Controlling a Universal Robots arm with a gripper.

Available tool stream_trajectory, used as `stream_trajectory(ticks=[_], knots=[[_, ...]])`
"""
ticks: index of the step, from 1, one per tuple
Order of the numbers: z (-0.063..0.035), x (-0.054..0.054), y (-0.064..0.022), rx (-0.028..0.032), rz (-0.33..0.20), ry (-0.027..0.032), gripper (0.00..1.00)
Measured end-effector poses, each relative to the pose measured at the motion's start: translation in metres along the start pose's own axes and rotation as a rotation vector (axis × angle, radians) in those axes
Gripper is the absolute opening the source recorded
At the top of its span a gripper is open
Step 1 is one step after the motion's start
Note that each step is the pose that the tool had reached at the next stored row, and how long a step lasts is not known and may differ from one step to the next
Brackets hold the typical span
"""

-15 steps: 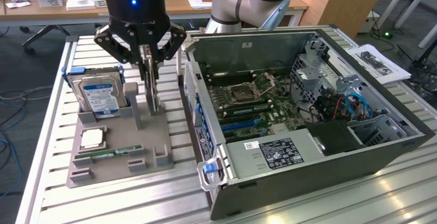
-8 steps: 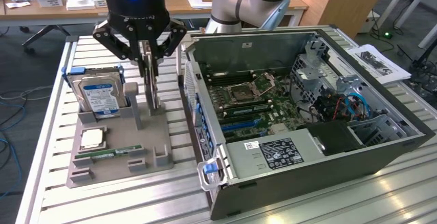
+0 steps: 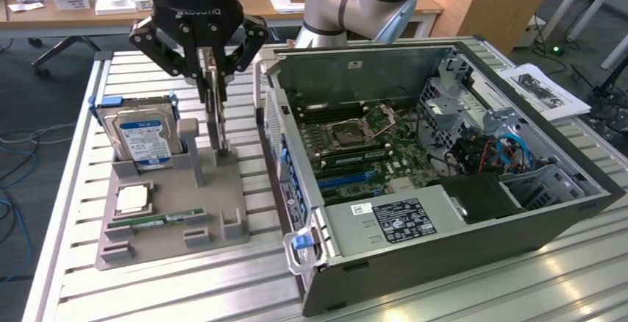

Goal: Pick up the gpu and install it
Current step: 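Pick up the gpu and move the gpu toward the slot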

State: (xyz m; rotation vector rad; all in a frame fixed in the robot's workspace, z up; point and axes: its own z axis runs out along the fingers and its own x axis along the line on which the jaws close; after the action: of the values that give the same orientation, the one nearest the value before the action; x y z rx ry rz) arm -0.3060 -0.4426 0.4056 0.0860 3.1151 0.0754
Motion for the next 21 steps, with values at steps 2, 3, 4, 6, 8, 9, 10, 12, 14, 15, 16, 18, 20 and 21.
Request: stream_trajectory(ticks=[2,3,4,6,8,9,10,12,14,15,16,18,20,21], knots=[[-0.0026,0.000,0.0001,0.0000,0.000,0.0000,0.27],[-0.0039,0.000,0.0002,0.0000,0.000,0.0000,0.27],[-0.0054,0.000,0.0003,0.0000,0.000,0.0001,0.27],[-0.0087,0.000,0.0004,0.0000,0.000,0.0000,0.27],[-0.0118,0.000,0.0006,0.0000,0.000,0.0000,0.27],[-0.0131,0.000,0.0006,0.0000,0.000,0.0000,0.27],[-0.0143,0.000,0.0007,0.0000,0.000,0.0000,0.27],[-0.0157,0.000,0.0008,0.0000,0.000,0.0001,0.27],[-0.0175,0.000,0.0008,0.0000,0.000,0.0000,0.27],[-0.0186,0.000,0.0009,0.0000,0.000,0.0000,0.27],[-0.0201,0.000,0.0010,0.0000,0.000,0.0000,0.27],[-0.0227,-0.001,0.0011,0.0000,0.000,0.0000,0.27],[-0.0229,-0.001,0.0011,-0.0001,0.000,-0.0001,0.27],[-0.0229,-0.001,0.0011,-0.0001,0.000,-0.0002,0.27]])
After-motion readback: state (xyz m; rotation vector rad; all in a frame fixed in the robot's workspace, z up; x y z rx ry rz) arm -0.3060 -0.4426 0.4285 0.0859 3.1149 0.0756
